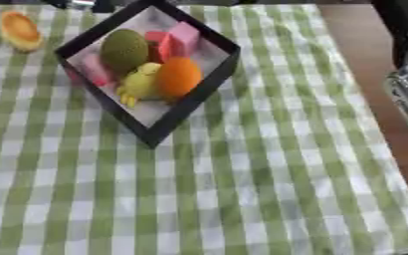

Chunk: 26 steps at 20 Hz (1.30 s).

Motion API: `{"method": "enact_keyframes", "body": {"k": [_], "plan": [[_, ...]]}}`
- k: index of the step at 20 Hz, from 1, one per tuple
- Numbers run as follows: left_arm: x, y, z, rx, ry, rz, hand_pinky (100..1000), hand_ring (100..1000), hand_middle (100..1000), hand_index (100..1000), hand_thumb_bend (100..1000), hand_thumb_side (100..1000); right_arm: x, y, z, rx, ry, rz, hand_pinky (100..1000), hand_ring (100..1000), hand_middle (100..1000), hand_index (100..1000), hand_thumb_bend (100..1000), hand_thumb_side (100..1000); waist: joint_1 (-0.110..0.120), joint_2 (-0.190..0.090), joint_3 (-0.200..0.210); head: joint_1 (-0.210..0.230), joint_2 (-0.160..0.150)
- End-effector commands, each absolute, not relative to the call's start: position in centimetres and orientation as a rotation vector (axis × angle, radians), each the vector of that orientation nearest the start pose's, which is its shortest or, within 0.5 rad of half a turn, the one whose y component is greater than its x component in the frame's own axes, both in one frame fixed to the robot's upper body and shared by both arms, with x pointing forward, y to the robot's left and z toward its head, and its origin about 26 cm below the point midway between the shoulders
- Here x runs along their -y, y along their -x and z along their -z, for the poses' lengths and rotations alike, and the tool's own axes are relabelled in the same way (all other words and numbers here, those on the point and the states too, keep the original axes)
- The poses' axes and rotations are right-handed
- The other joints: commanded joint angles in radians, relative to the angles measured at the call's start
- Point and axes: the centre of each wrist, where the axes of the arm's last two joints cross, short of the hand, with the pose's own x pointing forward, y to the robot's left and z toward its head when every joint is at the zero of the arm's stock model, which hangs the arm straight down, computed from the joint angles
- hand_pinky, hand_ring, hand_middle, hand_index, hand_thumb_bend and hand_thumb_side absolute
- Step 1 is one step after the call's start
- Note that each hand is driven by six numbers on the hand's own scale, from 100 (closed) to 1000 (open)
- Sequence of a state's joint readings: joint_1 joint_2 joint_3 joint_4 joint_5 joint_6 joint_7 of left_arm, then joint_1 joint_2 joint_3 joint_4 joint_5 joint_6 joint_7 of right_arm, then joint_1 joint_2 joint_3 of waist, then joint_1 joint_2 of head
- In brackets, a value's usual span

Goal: Pick up objects on the table and place them in the box.

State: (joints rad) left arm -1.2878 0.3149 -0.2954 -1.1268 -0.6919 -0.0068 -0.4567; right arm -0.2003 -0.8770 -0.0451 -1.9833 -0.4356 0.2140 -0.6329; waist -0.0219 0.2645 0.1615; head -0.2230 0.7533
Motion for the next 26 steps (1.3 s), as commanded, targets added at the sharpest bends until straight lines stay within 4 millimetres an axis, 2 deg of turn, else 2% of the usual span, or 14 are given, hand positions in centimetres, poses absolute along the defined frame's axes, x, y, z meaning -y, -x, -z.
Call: {"method": "enact_keyframes", "body": {"k": [1, 5, 9, 21, 26], "plan": [[-15.3, -45.3, -37.7, 1.809, -0.904, 1.485, 820, 831, 780, 845, 723, 488, 35.0, -27.7, -26.1, 2.044, 0.693, 0.040, 813, 777, 764, 812, 100, 569, 0.010, -0.037, 0.003, -0.003, -0.005], [-18.7, -46.8, -36.9, 1.652, -0.983, 1.441, 825, 837, 790, 854, 728, 473, 35.1, -27.7, -26.0, 2.045, 0.695, 0.040, 813, 776, 764, 812, 100, 566, 0.006, -0.036, 0.004, 0.001, -0.016], [-21.0, -48.0, -35.7, 1.564, -1.016, 1.369, 826, 842, 795, 861, 740, 465, 35.1, -27.7, -26.0, 2.049, 0.692, 0.036, 814, 777, 764, 812, 100, 565, 0.001, -0.033, -0.001, 0.012, -0.029], [-25.9, -49.8, -33.4, 1.388, -1.094, 1.189, 831, 853, 800, 862, 758, 450, 35.0, -27.7, -25.9, 2.060, 0.700, 0.045, 813, 776, 764, 811, 100, 559, 0.000, 0.006, -0.035, 0.032, -0.079], [-27.4, -50.0, -33.0, 1.365, -1.080, 1.109, 834, 858, 803, 872, 777, 475, 35.0, -27.7, -25.8, 2.056, 0.704, 0.051, 813, 776, 764, 811, 100, 574, -0.002, 0.020, -0.042, 0.032, -0.087]]}}
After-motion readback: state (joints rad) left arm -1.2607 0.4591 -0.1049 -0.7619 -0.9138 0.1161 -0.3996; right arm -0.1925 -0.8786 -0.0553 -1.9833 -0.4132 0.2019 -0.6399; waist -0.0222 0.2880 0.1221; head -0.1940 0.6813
